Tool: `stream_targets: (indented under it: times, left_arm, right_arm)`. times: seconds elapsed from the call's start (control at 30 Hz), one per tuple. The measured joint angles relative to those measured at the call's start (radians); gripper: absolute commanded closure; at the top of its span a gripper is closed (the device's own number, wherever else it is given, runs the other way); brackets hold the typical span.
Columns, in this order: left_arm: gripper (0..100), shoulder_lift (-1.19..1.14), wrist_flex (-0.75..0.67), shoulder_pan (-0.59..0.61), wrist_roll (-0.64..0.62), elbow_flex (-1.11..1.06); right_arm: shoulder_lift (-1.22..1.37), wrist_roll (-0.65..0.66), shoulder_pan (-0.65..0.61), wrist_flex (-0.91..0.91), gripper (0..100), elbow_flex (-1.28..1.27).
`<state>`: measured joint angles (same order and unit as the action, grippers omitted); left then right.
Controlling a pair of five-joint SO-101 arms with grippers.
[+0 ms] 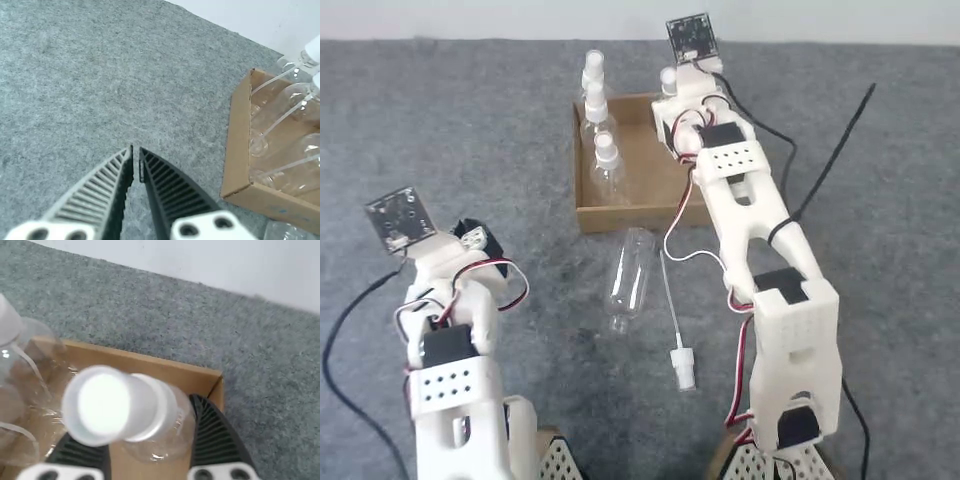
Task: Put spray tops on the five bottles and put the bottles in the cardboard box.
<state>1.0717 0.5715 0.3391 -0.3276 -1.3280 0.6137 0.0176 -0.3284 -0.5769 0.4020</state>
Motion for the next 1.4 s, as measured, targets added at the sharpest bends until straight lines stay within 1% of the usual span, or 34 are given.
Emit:
stream_targets:
  times: [0.4,0.57,0.63,0.93,1.17,1.4]
  left_arm:
    - [99,0.0,0.0,0.0,0.0,0.0]
    - [99,0.0,0.0,0.0,0.0,0.0]
    - [99,0.0,0.0,0.0,0.0,0.0]
    - [99,0.0,0.0,0.0,0.0,0.0]
    - [99,0.0,0.0,0.0,0.0,0.0]
    - [99,0.0,0.0,0.0,0.0,0.0]
  right_arm:
    - [0.012,-0.003,0.0,0.006,98.6,0.002]
    - [0.012,-0.003,-0.002,0.006,88.9,0.002]
    - [0.012,-0.003,-0.002,0.006,86.4,0.002]
    - [0.012,-0.003,-0.002,-0.002,85.2,0.002]
    - [0.012,-0.002,-0.008,-0.048,72.4,0.002]
    - [0.012,-0.002,-0.014,-0.098,71.2,0.002]
